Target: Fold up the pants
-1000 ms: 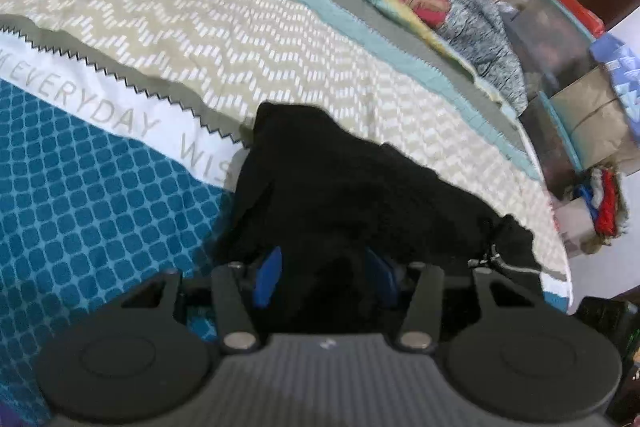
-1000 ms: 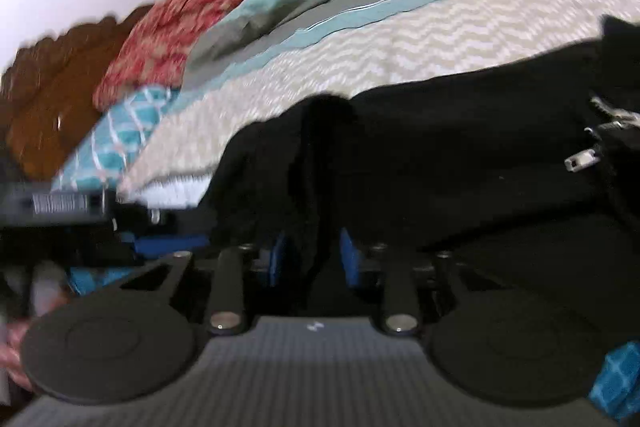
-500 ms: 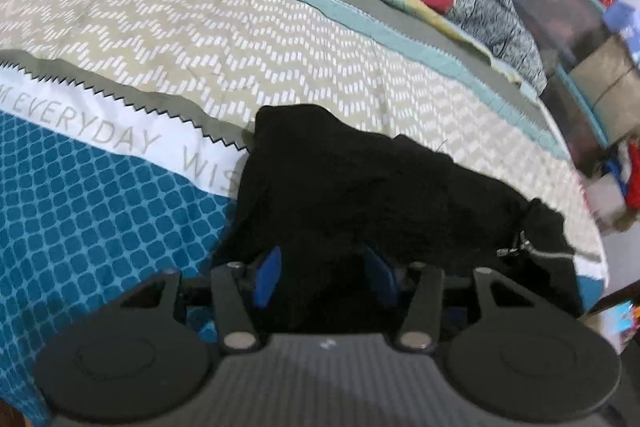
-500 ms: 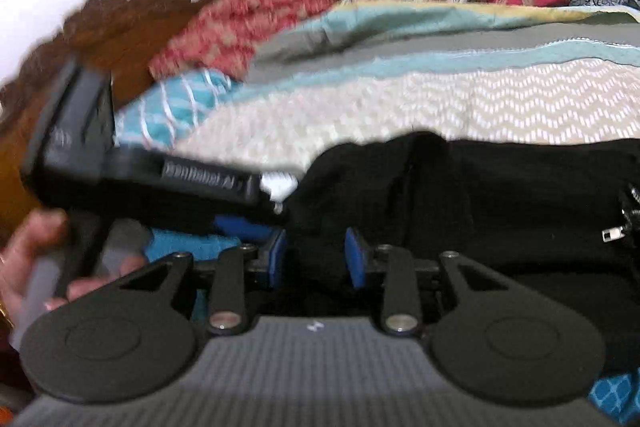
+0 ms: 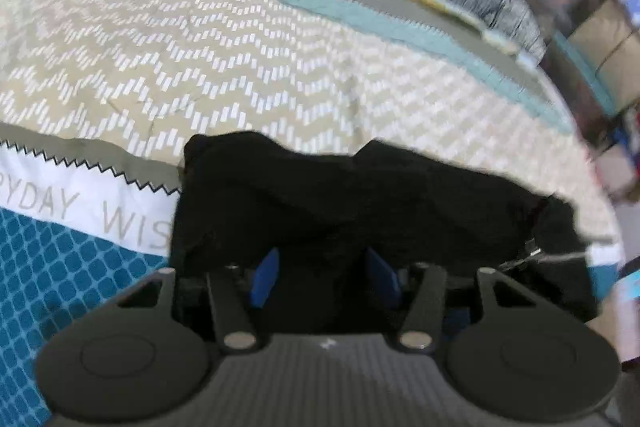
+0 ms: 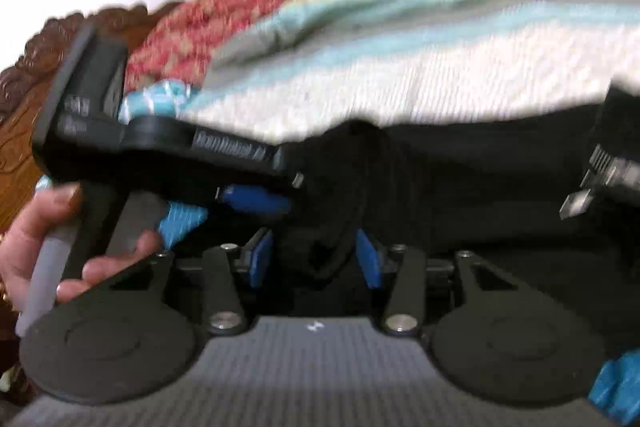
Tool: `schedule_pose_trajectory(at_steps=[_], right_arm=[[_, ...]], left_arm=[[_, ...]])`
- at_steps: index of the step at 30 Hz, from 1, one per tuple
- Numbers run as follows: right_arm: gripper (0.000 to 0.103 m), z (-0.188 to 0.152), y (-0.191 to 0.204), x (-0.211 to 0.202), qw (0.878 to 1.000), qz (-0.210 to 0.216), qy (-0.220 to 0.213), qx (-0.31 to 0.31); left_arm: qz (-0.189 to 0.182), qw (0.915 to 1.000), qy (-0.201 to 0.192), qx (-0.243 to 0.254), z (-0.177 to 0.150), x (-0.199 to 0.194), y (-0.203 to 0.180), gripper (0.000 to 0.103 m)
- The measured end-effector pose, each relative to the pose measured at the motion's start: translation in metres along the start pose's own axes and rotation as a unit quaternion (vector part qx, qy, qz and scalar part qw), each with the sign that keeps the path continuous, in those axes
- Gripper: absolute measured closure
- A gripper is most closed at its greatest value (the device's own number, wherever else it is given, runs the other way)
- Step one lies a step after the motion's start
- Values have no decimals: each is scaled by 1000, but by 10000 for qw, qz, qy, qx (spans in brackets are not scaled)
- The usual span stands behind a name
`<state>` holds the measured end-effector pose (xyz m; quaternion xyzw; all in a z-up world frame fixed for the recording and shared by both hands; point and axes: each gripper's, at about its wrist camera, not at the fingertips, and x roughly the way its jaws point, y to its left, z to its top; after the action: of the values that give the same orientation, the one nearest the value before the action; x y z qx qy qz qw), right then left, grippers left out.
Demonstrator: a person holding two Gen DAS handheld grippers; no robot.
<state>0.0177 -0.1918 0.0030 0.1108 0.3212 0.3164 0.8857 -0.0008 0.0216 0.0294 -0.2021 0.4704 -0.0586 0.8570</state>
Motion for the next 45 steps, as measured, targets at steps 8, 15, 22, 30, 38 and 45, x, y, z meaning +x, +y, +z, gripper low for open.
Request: schedule_pose_trajectory(at_steps=[8,15,22,30,38,45], right_arm=[[23,15,-28,44,9937,267,357,1028],[87,20,6,38,9984,-293,377,-314],[90,29,-20,1,9931,-1075,-348,-326],[73,8,-63,7,9910,-1283,140,356],[56,13,-41,-33,9960,-745,-457,170],[64,-6,-32,-8,9979,-485,433,55]], left_arm=[[-229,9965,-326,-732,-14,-32,32,51],[-204,9972,-193,-693,-14,-20,28,51],[-502,9982,-267,-166,-7,-14,-7,51],[29,9971,141,752,-28,28,-28,51],[-379,9985,96,395,-28,-16,-17,48],[-146,9964,257,794,-58,-25,-17,49]])
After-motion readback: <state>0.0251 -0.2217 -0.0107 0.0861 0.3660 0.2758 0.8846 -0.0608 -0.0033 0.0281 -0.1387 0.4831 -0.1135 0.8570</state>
